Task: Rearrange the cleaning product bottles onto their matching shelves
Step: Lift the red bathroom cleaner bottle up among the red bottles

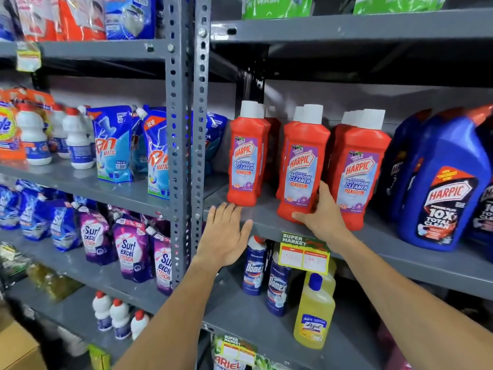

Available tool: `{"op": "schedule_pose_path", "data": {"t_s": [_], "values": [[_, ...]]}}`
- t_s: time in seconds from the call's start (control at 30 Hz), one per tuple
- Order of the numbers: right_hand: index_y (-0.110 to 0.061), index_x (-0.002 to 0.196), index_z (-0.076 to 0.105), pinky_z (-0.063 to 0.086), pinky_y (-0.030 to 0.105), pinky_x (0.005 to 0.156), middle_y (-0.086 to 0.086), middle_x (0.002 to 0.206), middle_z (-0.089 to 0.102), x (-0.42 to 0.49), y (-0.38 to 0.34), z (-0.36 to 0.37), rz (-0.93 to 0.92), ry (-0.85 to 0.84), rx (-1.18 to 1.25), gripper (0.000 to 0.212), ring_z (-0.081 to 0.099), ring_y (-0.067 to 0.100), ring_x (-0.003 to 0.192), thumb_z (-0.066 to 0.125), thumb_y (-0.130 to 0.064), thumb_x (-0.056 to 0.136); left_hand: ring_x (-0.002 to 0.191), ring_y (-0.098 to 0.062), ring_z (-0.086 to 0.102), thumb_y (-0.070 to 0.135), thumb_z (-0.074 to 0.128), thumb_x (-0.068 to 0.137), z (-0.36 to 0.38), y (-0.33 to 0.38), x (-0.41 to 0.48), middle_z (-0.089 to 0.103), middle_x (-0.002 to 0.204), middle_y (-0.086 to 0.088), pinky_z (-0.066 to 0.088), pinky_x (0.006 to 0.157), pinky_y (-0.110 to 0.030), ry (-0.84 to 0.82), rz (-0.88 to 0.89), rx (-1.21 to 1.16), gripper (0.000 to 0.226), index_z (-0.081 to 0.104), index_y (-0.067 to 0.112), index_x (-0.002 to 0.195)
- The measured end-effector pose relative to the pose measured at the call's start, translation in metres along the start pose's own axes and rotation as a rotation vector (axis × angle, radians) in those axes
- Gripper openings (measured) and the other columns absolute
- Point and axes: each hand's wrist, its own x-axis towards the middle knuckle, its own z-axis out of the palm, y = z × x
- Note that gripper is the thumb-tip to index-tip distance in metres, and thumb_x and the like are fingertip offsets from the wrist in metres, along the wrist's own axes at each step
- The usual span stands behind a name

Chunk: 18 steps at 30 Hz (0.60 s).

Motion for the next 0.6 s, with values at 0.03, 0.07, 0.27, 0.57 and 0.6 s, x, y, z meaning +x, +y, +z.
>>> {"op": "schedule_pose_path", "data": {"t_s": [0.03,0.07,0.27,0.57,0.6], "values": [[-0.02,0.145,0.039,0.051,0.05,0.104,0.007,0.133,0.062,0.002,0.0,0.002,0.01,-0.001,0.016,0.09,0.061,0.027,0.123,0.086,0.0,0.072,0.145,-0.025,0.026,0.046,0.024,0.102,0.0,-0.001,0.0,0.039,0.152,-0.007,0.007,0.123,-0.047,-0.002,0.002,-0.002,0.058,0.034,0.011,0.147],[-0.02,0.144,0.04,0.052,0.049,0.103,0.006,0.13,0.063,0.004,0.0,0.003,0.019,-0.002,0.025,0.088,0.062,0.027,0.121,0.086,0.0,0.073,0.145,-0.025,0.026,0.046,0.024,0.102,0.0,-0.001,0.0,0.039,0.152,-0.006,0.008,0.123,-0.047,-0.004,0.001,-0.004,0.058,0.034,0.012,0.147],[-0.017,0.144,0.043,0.053,0.04,0.098,0.007,0.127,0.062,0.011,0.003,0.01,0.055,-0.002,0.068,0.077,0.061,0.024,0.117,0.083,-0.004,0.079,0.146,-0.024,0.022,0.046,0.024,0.102,0.0,-0.001,0.001,0.036,0.154,-0.006,0.005,0.123,-0.047,-0.025,-0.007,-0.027,0.058,0.031,0.012,0.148],[-0.015,0.15,0.037,0.05,0.042,0.104,0.011,0.144,0.056,0.009,0.004,0.012,0.043,-0.018,0.081,0.078,0.058,0.029,0.13,0.078,-0.004,0.085,0.149,-0.024,0.016,0.046,0.024,0.103,-0.005,-0.001,0.0,0.031,0.158,-0.006,-0.001,0.124,-0.045,-0.058,-0.019,-0.049,0.059,0.027,0.012,0.151],[-0.015,0.151,0.037,0.05,0.043,0.104,0.011,0.145,0.056,0.009,0.004,0.012,0.044,-0.022,0.083,0.079,0.058,0.029,0.13,0.078,-0.004,0.085,0.149,-0.024,0.015,0.046,0.024,0.103,-0.005,0.0,0.0,0.03,0.158,-0.007,-0.001,0.124,-0.045,-0.06,-0.022,-0.05,0.059,0.027,0.012,0.151]]}}
